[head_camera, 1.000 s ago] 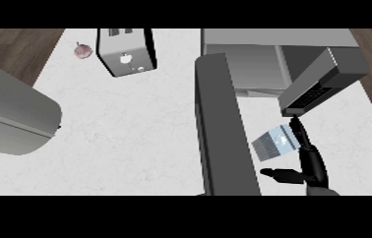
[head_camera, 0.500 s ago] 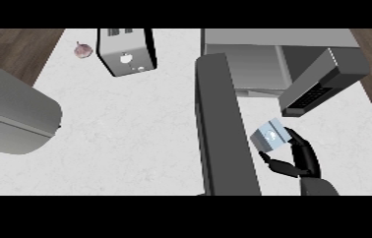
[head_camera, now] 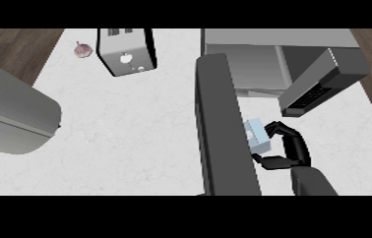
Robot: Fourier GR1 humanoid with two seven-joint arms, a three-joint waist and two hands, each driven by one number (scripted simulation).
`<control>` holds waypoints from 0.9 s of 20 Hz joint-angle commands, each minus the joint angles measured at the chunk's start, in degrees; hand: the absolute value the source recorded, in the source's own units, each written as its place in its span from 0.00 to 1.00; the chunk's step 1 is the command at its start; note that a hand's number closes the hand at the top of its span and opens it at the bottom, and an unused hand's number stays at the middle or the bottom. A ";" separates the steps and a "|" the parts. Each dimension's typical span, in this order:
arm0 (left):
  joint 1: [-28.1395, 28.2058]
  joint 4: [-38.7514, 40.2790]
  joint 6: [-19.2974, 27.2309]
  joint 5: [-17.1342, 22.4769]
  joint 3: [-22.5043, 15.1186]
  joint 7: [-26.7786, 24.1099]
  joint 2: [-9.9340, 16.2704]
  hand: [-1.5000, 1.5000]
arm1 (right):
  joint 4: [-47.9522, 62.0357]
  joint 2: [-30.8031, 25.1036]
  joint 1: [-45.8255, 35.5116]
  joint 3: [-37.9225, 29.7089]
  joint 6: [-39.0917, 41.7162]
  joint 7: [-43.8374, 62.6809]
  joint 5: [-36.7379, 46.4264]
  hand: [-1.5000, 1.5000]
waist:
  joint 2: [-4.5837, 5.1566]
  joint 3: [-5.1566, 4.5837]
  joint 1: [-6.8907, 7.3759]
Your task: Pick up the milk, place it into the microwave and close the microwave
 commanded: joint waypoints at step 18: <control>0.17 -3.86 0.10 9.21 2.30 3.38 2.23 0.00 | 5.97 -0.03 -14.77 -1.04 -4.60 -0.01 1.11 1.00 | 0.44 0.22 0.47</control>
